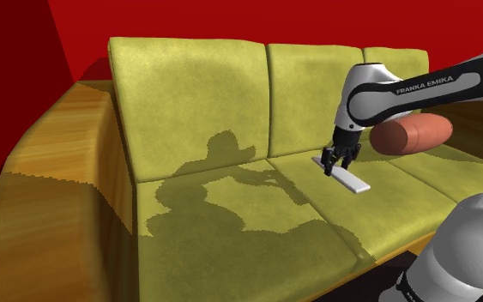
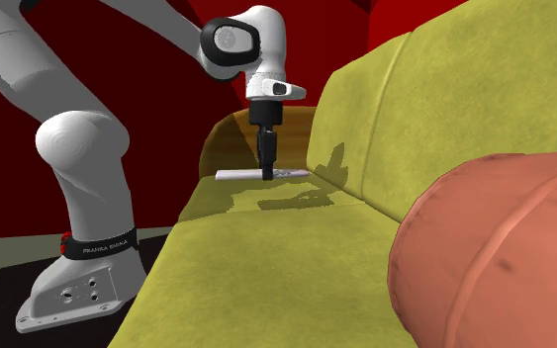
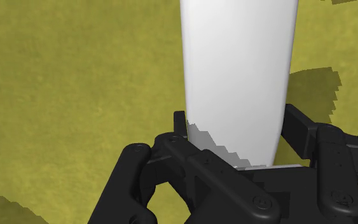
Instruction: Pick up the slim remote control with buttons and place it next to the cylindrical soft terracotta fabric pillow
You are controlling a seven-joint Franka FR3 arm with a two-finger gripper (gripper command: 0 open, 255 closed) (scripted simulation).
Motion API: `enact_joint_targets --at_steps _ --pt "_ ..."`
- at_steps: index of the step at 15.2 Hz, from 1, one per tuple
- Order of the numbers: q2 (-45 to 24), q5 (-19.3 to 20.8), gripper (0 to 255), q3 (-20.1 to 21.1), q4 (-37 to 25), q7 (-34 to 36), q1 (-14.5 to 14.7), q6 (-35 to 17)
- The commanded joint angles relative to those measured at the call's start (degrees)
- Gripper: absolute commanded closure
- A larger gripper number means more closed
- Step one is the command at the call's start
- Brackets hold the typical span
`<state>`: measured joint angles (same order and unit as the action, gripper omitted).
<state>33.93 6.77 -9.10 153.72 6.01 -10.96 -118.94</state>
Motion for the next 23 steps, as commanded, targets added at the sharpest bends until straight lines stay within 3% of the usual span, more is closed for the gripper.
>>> enact_joint_targets --at_steps 1,23 --pt "0.8 -0.1 255 0.2 -1.2 0.0 0.0 2.0" --pt "3.6 -1.3 255 1.5 -16.3 -0.4 0.5 20.0"
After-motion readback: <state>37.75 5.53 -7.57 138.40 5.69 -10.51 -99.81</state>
